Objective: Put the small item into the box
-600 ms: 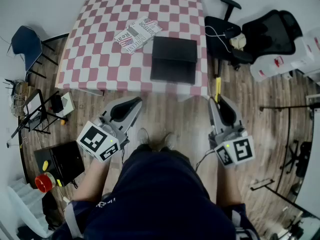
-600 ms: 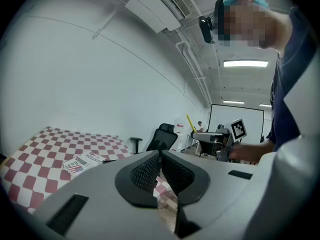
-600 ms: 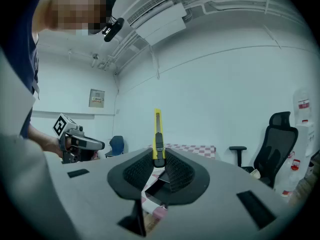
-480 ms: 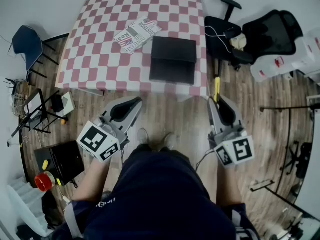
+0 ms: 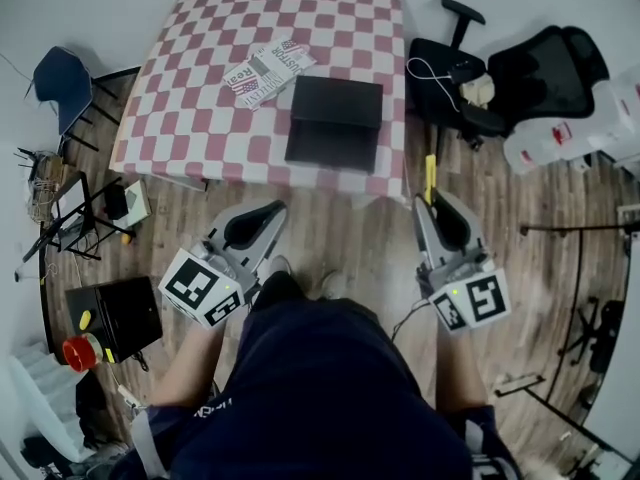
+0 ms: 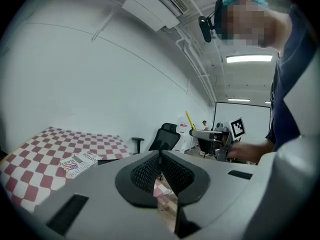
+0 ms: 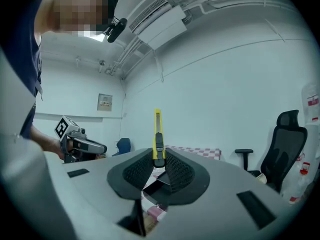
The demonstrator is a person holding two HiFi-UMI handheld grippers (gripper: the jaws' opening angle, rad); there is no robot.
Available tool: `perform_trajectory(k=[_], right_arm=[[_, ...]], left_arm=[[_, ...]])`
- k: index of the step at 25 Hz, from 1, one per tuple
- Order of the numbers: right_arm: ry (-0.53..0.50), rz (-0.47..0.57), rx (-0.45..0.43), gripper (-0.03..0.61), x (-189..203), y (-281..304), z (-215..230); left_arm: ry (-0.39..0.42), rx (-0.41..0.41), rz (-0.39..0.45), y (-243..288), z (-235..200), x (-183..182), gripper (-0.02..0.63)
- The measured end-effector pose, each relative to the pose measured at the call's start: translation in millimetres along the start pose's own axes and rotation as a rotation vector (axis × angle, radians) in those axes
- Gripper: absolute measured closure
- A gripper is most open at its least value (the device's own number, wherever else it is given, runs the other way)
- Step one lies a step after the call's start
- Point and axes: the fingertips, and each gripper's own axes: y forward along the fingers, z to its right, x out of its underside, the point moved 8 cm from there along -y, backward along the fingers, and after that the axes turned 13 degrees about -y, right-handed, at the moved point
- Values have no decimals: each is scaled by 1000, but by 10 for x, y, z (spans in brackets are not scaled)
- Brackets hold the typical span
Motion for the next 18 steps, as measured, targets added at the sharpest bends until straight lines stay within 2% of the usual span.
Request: perform_trajectory(k=[9,14,18], right_arm=[[3,-30,-28,495,105,249,187],[3,-71,-17,495,159,553,263],[11,-103,0,495,175,949,344]], left_arm=[[-27,-5,3,242,-205,-12,570],[-56,17,-7,426,-566,-53,571],[-58,52,-21,657,-963,-241,571]])
